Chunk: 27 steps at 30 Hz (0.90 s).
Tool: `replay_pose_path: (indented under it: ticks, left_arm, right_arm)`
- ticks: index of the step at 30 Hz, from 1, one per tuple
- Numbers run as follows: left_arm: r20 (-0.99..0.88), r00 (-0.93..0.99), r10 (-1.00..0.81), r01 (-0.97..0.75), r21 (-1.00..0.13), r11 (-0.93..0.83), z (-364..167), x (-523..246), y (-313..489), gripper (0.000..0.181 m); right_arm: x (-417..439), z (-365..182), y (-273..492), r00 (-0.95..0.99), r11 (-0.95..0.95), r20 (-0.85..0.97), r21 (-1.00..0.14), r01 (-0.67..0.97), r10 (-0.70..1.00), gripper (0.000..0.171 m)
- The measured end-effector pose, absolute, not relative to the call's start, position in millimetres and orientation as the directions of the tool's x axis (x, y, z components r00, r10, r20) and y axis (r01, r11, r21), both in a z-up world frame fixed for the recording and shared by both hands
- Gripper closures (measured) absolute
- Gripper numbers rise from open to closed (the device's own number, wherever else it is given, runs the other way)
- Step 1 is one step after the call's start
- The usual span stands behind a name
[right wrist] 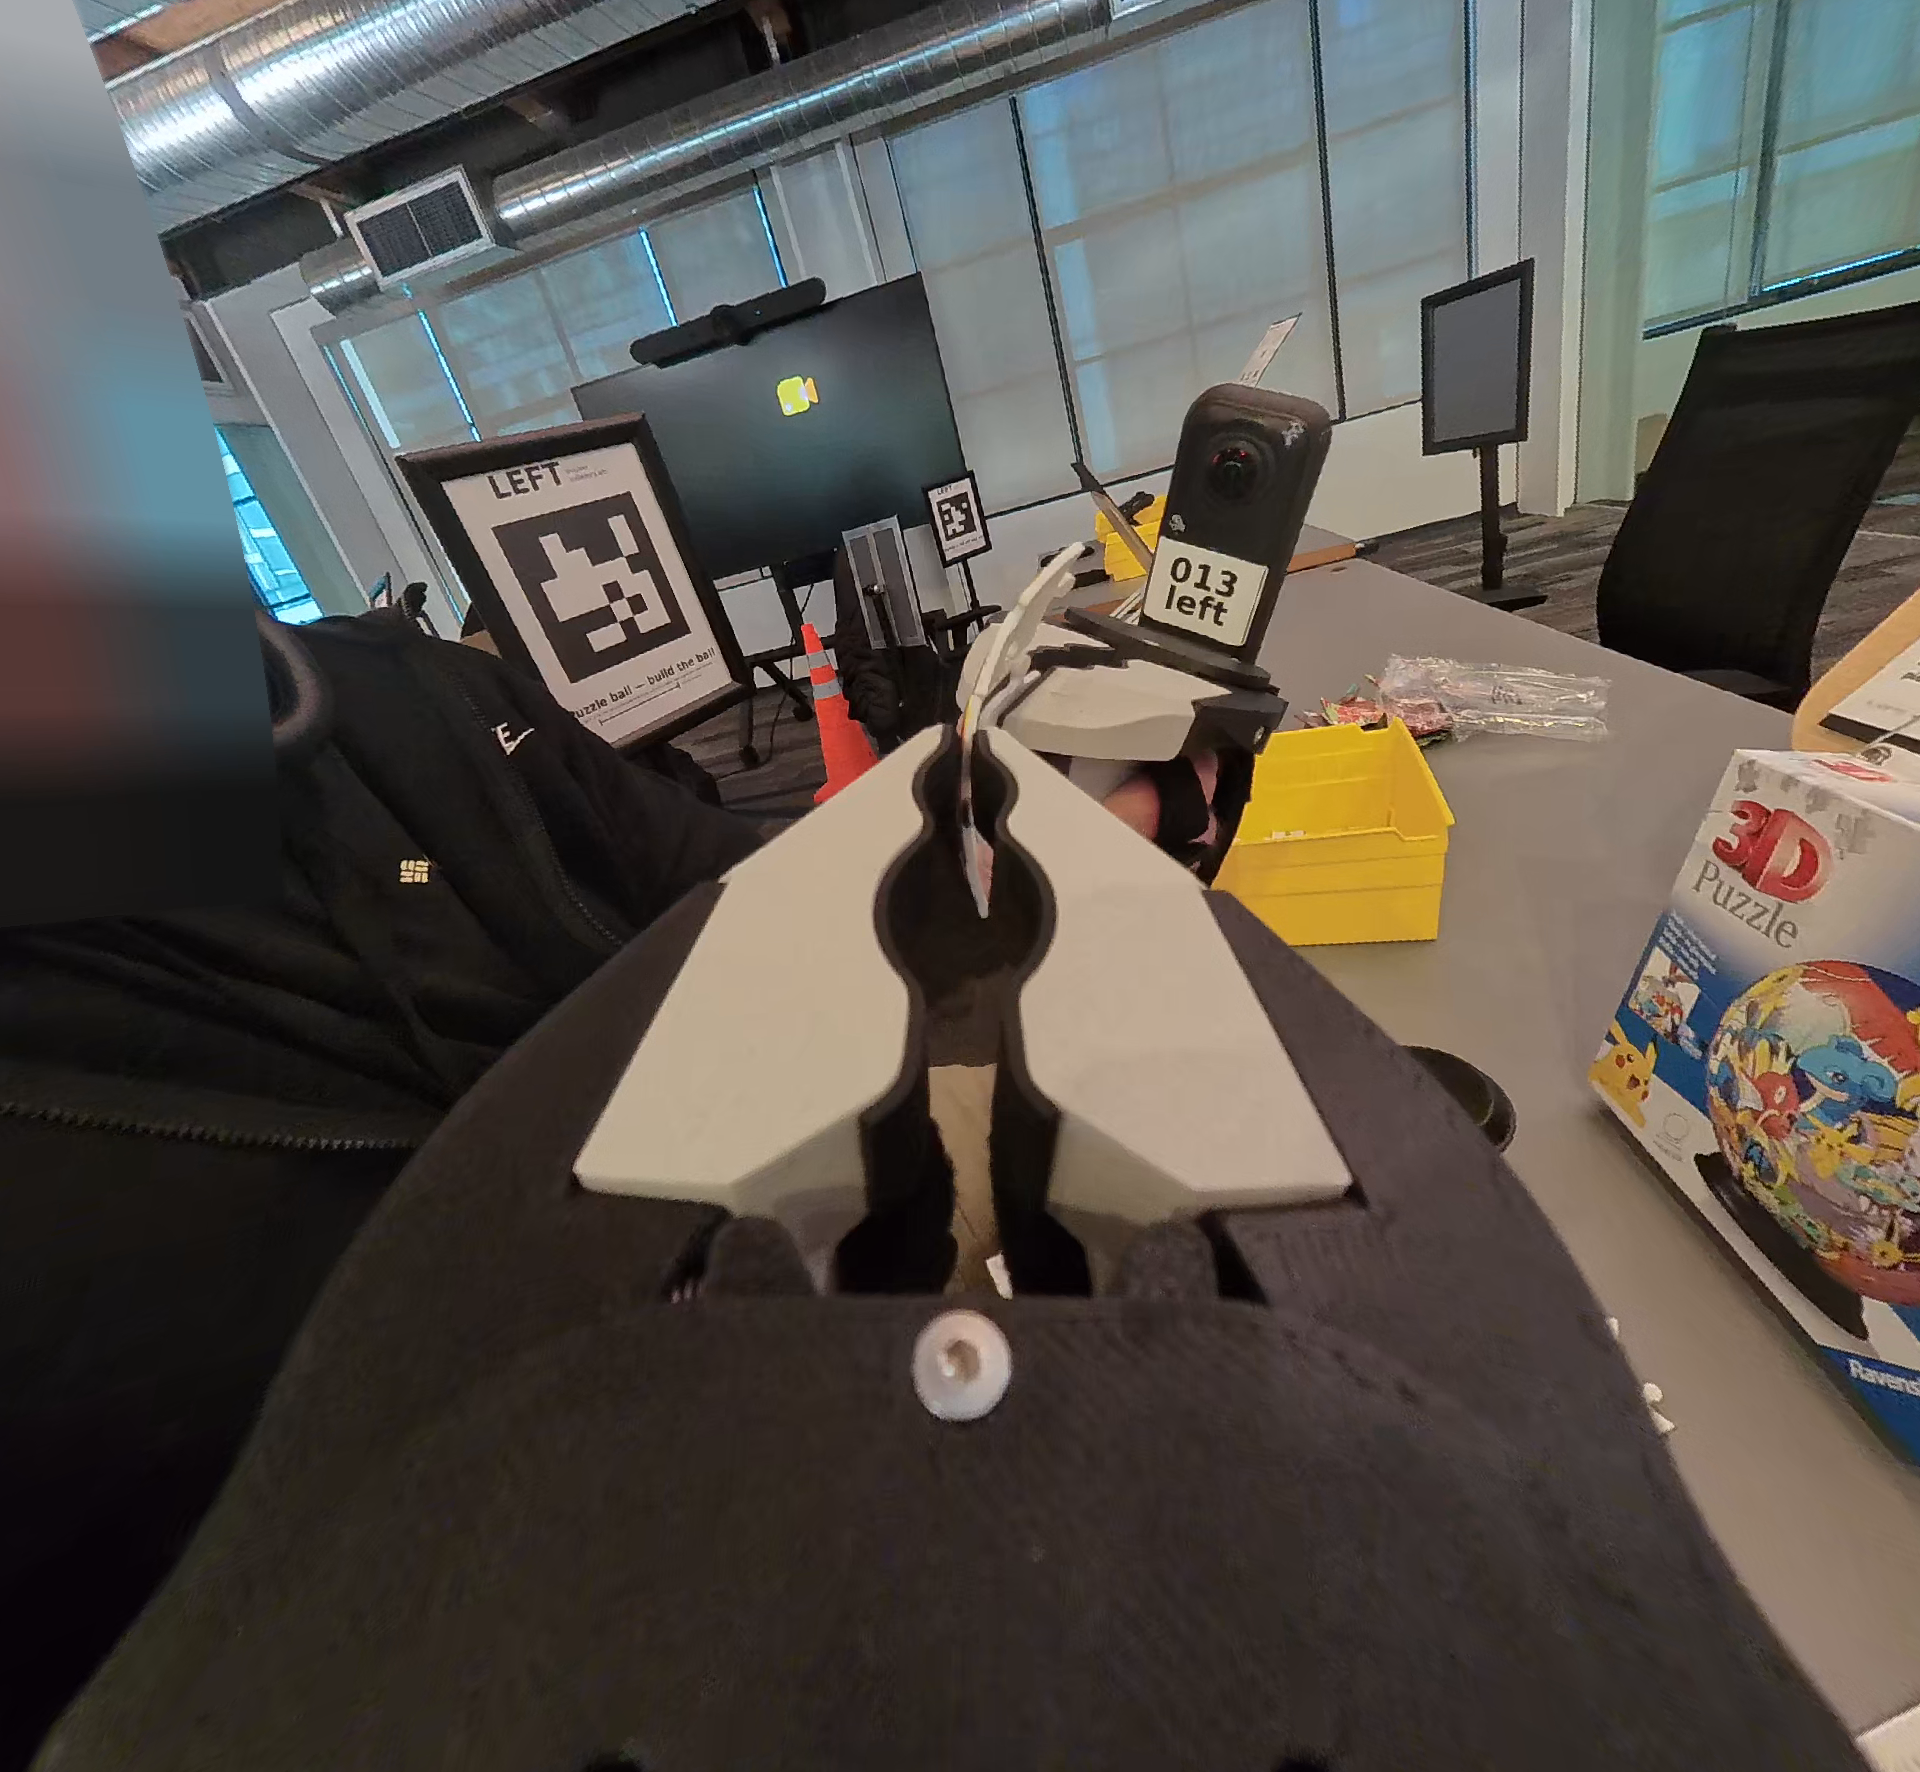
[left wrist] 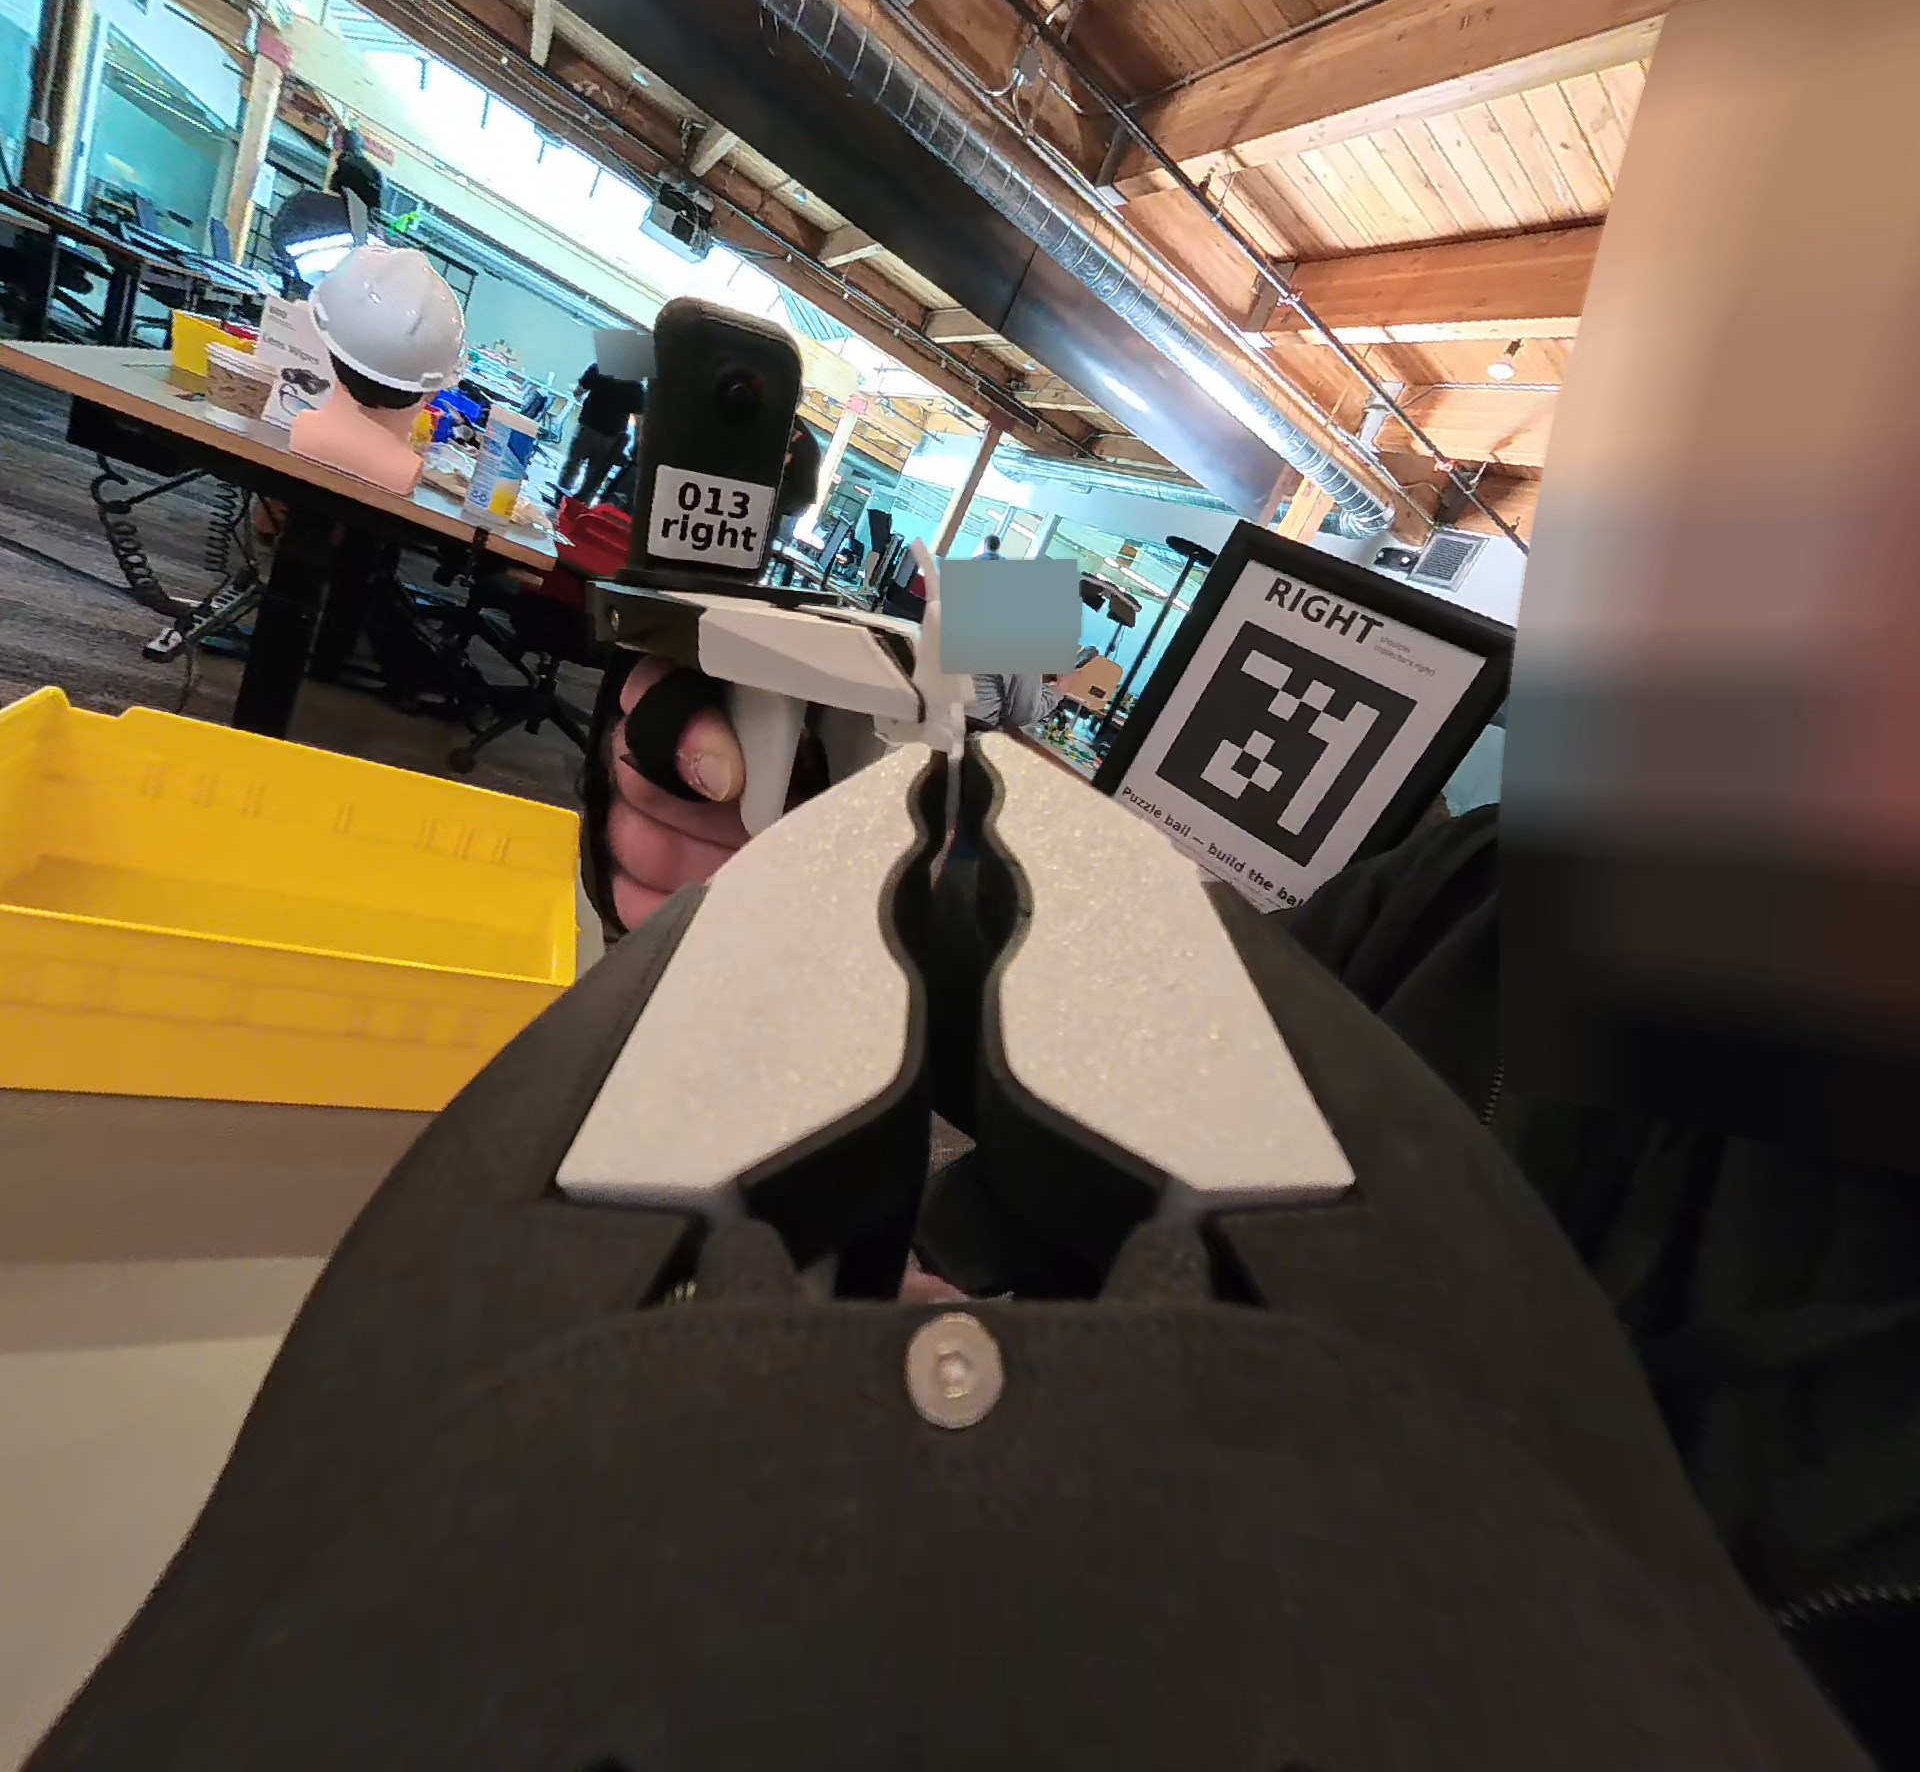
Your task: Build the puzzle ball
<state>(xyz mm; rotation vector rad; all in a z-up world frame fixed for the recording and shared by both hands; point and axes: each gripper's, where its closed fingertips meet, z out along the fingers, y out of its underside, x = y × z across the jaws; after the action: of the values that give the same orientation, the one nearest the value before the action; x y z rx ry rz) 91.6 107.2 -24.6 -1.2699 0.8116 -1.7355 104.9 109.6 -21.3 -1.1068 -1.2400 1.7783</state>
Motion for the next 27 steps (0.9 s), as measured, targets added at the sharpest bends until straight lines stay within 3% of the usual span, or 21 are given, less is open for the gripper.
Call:
replay_pose_path:
  ticks: [22, 27]
  left_arm:
    - [0.406, -0.143, -0.903, 0.242, -0.87, -0.429, -21.4, 94.4, 108.0, 0.179]
    - [0.413, -0.101, -0.905, 0.229, -0.876, -0.425, -20.2, 93.0, 109.4, 0.179]
  right_arm:
    - [103.6, -21.5, 112.3, -0.377, -0.297, -0.248, -0.952, -0.078, 0.892, 0.17]
    - [102.0, -21.1, 113.2, -0.314, -0.22, -0.184, -0.972, -0.081, 0.931, 0.17]
